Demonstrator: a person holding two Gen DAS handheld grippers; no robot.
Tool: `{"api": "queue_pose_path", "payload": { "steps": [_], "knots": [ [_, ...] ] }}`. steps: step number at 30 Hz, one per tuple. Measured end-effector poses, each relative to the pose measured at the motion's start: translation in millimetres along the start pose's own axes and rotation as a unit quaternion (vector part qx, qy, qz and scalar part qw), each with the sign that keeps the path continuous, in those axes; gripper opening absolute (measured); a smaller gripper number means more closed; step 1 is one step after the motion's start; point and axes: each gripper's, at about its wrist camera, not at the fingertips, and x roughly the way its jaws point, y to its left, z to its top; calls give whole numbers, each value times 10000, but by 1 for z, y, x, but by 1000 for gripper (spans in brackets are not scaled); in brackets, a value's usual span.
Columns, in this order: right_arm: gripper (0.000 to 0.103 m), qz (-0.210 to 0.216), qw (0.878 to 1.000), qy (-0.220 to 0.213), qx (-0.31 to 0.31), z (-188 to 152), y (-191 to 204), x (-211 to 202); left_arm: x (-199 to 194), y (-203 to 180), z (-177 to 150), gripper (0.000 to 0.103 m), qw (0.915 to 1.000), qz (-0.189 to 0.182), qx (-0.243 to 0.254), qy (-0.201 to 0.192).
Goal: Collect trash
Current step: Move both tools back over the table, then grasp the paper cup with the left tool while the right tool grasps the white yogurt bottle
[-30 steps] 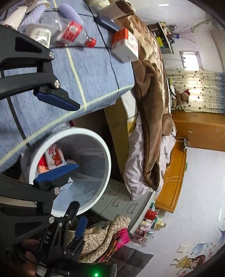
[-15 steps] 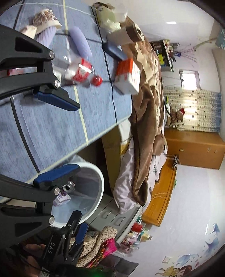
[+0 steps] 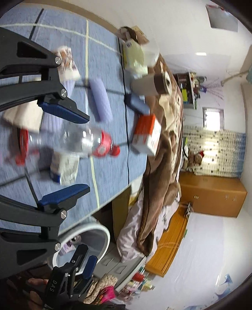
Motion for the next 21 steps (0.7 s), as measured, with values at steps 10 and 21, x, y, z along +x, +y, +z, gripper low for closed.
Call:
{"api": "queue_pose_path", "payload": {
  "steps": [10, 21],
  "knots": [
    [68, 515, 9966, 245, -590, 5, 50, 26, -7, 71, -10, 70, 9985, 413, -342, 92],
    [68, 858, 9868, 768, -1135, 4, 88, 65, 4, 132, -31, 71, 9957, 661, -431, 495]
  ]
}}
